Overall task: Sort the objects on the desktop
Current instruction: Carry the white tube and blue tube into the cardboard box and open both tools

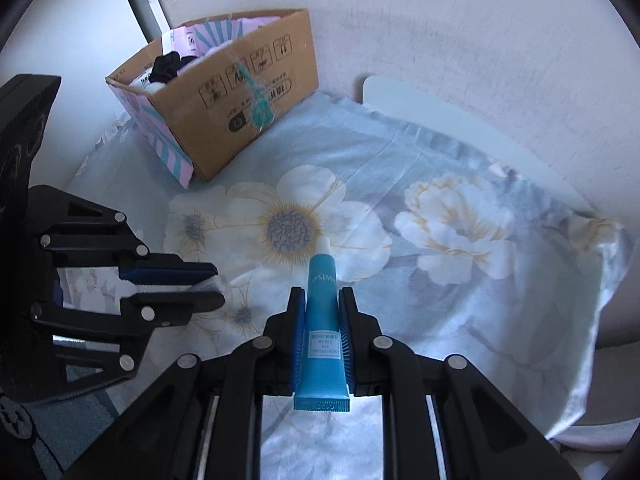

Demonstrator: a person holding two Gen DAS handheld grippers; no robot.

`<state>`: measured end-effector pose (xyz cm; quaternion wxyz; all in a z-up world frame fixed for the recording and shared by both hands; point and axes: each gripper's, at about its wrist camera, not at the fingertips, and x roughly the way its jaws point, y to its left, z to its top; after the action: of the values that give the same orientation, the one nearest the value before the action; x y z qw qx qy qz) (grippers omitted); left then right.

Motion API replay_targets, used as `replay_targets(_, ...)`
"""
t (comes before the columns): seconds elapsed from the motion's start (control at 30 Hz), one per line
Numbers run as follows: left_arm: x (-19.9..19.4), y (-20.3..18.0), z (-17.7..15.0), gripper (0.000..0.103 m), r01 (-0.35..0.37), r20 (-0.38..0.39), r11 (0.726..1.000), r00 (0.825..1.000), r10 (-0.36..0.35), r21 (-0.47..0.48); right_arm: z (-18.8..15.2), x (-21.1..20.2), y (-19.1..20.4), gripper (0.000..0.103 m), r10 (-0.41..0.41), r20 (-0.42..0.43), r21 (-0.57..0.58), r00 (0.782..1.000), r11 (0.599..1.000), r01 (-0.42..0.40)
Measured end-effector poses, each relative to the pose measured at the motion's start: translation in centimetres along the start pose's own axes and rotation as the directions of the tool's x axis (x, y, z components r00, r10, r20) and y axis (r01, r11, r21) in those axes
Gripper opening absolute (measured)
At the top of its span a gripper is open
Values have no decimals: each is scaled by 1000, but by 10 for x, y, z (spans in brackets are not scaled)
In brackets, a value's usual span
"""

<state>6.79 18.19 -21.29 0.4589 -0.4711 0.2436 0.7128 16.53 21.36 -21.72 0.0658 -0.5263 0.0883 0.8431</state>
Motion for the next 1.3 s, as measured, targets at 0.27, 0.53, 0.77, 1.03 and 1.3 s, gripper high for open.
replay_targets(0.27,-52,17,35,10,2,56,1000,998,-3,12,26,-49,9,15,-64,41,-8,997,998,64)
replay_targets(0.53,-115,67,79,10,-41,162,999,986,41,-4,91,-102,32,15,-108,120,-49,987,992,115)
replay_targets(0.77,-153,155,94,10,-110,199,989,972,128,-101,162,-111,72,15,-81,176,-127,981,986,104)
replay_targets(1.03,-156,266,77,10,-161,139,959,971,197,-235,233,-57,134,16,39,146,-228,988,974,-4)
replay_targets(1.3,-124,325,46,10,-145,30,936,986,163,-322,258,20,182,15,151,32,-263,988,955,-137)
